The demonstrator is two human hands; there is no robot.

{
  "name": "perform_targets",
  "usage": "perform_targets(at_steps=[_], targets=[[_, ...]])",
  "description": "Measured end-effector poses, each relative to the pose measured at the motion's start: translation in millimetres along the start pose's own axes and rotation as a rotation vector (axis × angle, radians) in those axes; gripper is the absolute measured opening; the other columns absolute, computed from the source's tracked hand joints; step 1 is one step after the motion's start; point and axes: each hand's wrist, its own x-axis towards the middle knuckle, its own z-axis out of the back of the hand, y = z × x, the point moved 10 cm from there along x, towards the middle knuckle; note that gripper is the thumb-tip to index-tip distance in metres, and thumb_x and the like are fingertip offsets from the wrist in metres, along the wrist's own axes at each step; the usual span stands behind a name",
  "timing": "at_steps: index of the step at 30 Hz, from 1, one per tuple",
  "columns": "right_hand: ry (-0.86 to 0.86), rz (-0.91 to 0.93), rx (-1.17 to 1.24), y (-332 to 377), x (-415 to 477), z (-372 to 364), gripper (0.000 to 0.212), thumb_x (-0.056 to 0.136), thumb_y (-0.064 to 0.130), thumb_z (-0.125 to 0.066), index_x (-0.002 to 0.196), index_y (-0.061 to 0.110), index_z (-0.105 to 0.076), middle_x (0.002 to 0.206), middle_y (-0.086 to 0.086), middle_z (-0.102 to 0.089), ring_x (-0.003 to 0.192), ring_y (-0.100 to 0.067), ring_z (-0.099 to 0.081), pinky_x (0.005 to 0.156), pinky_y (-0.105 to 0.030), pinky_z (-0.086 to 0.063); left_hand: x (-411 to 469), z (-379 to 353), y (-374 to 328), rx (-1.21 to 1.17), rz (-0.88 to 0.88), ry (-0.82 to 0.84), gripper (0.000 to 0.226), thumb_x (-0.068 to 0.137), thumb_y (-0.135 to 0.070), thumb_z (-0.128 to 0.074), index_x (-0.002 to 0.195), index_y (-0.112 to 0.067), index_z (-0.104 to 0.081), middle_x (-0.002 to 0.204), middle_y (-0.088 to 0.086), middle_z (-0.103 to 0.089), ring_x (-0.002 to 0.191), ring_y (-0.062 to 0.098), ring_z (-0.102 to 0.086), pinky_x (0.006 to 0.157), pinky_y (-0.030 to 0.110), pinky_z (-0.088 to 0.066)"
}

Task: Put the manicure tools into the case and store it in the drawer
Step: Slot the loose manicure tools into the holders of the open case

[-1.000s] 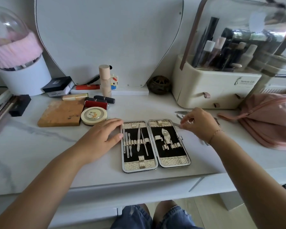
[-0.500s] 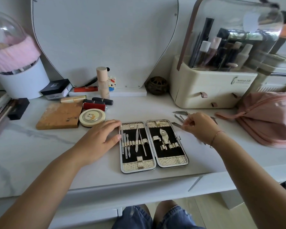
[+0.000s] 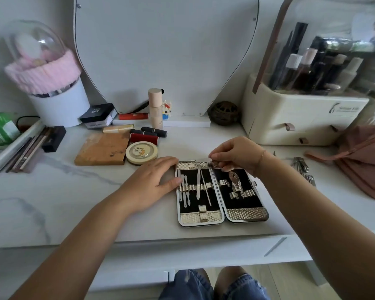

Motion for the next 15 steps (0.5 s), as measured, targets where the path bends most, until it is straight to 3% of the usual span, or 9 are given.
perform_targets(at_steps=[4,9,15], targets=[[0.021,-0.048,-0.037,-1.1,8.0,-2.4,0.01,0.081,-0.004,-0.065,0.09,-0.007,-0.067,0.065,-0.01,-0.06,0.04,-0.003,-0.055,0.042,-0.014,-0.05,-0.6,0.2,0.7,0.009,-0.002,0.002,0.084,0.072,-0.077,-0.023,0.141,-0.03,-0.029,0.149,-0.009,-0.031,0.136,0.007,-0.025,0.112,0.028,-0.021],[0.064,-0.079,-0.077,-0.2,9.0,-4.8,0.016,0.081,-0.006,-0.063,0.096,-0.01,-0.066,0.047,0.003,-0.062,0.039,-0.003,-0.055,0.041,-0.012,-0.048,1.0,-0.6,1.5,0.001,-0.009,-0.004,0.084,0.073,-0.078,-0.023,0.141,-0.029,-0.03,0.148,-0.008,-0.032,0.136,0.008,-0.027,0.113,0.033,-0.024],[0.037,-0.031,-0.131,8.1,10.6,-10.1,0.006,0.08,-0.006,-0.065,0.084,-0.004,-0.068,0.061,-0.011,-0.061,0.043,-0.008,-0.057,0.047,-0.014,-0.052,0.3,0.9,1.0,0.003,-0.011,-0.013,0.084,0.073,-0.078,-0.023,0.14,-0.028,-0.032,0.147,-0.008,-0.033,0.135,0.008,-0.028,0.112,0.033,-0.024]])
